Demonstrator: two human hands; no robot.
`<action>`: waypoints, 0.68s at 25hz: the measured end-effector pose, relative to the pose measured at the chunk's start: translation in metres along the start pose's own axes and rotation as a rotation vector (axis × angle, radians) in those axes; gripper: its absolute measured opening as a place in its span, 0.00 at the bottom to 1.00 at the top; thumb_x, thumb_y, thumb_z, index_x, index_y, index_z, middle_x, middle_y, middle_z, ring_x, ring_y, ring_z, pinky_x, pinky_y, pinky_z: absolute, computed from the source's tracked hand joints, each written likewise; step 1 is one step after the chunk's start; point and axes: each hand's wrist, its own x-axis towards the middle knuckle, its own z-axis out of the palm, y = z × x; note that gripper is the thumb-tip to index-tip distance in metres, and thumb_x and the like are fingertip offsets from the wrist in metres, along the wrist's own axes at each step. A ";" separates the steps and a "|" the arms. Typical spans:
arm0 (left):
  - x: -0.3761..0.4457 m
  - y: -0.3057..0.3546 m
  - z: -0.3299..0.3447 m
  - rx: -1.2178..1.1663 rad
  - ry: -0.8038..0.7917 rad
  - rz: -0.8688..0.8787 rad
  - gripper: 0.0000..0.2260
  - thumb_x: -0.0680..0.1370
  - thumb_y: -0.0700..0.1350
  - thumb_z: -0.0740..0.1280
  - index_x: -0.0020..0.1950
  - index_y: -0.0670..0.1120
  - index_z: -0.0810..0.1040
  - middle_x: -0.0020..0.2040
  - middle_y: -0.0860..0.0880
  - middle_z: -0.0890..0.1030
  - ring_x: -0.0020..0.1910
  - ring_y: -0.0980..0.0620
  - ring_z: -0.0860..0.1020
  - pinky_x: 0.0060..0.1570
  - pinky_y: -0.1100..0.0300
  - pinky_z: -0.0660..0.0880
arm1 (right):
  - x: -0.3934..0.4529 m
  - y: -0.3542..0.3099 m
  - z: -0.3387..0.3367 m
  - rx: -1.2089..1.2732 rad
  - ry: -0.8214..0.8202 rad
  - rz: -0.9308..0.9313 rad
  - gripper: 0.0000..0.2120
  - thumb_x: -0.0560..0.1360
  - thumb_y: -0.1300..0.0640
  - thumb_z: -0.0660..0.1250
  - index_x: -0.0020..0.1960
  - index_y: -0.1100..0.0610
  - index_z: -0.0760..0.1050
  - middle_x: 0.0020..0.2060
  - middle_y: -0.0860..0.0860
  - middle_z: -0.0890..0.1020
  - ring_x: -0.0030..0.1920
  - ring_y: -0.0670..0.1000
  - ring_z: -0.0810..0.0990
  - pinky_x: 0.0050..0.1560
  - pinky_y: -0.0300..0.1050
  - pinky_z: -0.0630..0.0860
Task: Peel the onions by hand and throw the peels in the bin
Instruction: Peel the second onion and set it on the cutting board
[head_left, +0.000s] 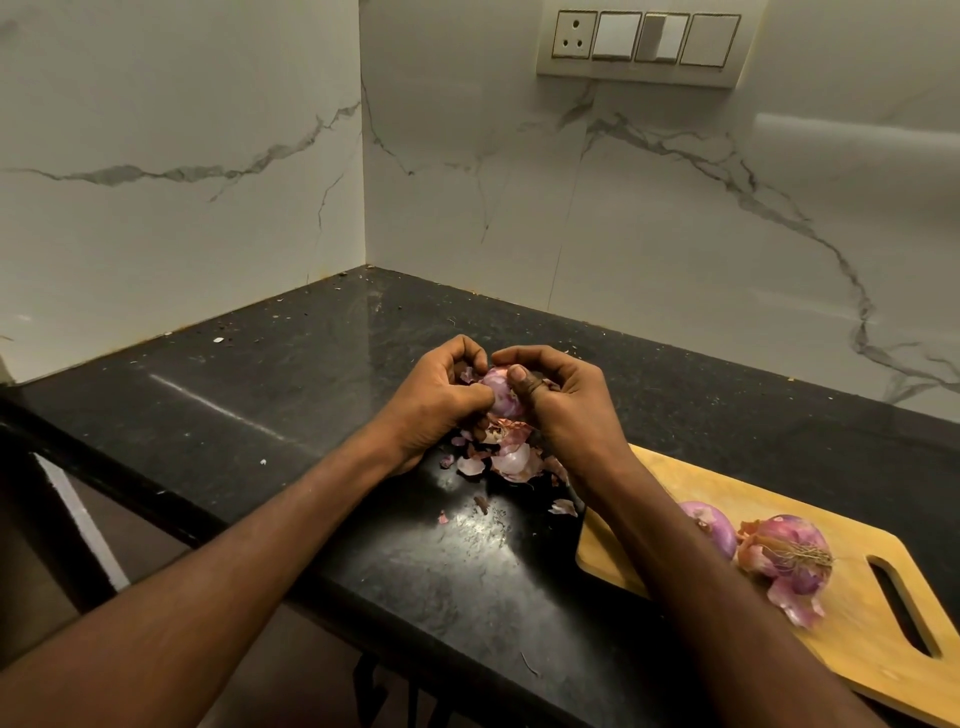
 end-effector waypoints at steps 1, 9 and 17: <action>0.000 -0.001 0.000 0.005 0.008 0.004 0.11 0.76 0.30 0.70 0.51 0.44 0.74 0.44 0.41 0.80 0.38 0.49 0.80 0.37 0.54 0.80 | 0.000 0.001 0.000 0.002 0.003 0.005 0.11 0.81 0.66 0.66 0.55 0.55 0.84 0.54 0.52 0.86 0.56 0.51 0.86 0.58 0.53 0.84; 0.002 -0.002 -0.001 -0.052 0.010 0.001 0.10 0.77 0.31 0.71 0.53 0.43 0.75 0.46 0.40 0.81 0.43 0.43 0.81 0.46 0.48 0.81 | 0.001 0.003 0.002 0.034 0.043 0.014 0.11 0.82 0.66 0.66 0.55 0.55 0.85 0.54 0.52 0.87 0.56 0.52 0.86 0.58 0.57 0.84; 0.003 0.003 -0.001 -0.290 -0.017 -0.102 0.09 0.79 0.39 0.68 0.59 0.41 0.79 0.54 0.39 0.84 0.50 0.41 0.83 0.50 0.45 0.83 | 0.005 0.001 0.000 0.186 0.142 0.093 0.11 0.84 0.63 0.63 0.55 0.57 0.85 0.54 0.53 0.86 0.58 0.56 0.85 0.59 0.62 0.83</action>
